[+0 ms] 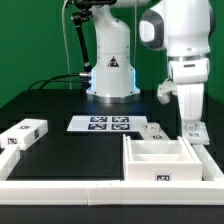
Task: Assemble cabinet
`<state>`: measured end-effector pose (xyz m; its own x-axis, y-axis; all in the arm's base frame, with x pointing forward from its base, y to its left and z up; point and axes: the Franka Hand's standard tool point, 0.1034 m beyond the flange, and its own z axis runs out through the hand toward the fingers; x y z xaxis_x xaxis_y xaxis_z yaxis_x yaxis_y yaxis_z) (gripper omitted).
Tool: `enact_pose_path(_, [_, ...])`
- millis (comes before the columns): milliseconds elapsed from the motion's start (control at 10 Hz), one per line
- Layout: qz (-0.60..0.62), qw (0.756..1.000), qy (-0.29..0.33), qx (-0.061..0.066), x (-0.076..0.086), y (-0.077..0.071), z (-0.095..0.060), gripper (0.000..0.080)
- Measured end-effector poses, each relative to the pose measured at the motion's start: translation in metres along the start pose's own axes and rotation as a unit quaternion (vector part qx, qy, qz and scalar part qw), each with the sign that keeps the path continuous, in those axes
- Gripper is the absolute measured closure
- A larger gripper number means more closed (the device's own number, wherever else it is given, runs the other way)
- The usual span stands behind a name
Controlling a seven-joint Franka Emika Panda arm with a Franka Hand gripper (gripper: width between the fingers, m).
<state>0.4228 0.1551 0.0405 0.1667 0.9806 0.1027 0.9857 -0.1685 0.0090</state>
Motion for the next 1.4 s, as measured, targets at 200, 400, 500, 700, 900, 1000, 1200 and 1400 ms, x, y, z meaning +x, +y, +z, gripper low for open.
enact_pose_path(200, [-0.014, 1.0, -0.006, -0.005, -0.019, 0.008, -0.011, 0.0731])
enact_pose_path(400, [-0.02, 1.0, -0.008, -0.009, -0.044, 0.02, -0.015, 0.0731])
enact_pose_path(500, [-0.014, 1.0, -0.008, -0.008, -0.043, 0.019, -0.014, 0.0731])
enact_pose_path(700, [-0.013, 1.0, -0.008, -0.007, -0.044, 0.019, -0.014, 0.0731])
enact_pose_path(900, [-0.038, 0.999, -0.008, -0.009, -0.048, 0.025, -0.016, 0.0731])
enact_pose_path(1000, [-0.045, 0.999, -0.008, -0.012, -0.052, 0.031, -0.018, 0.073])
enact_pose_path(1200, [-0.049, 0.999, -0.008, -0.012, -0.056, 0.035, -0.019, 0.0729])
enact_pose_path(1400, [-0.049, 0.999, -0.009, -0.012, -0.057, 0.035, -0.019, 0.0729])
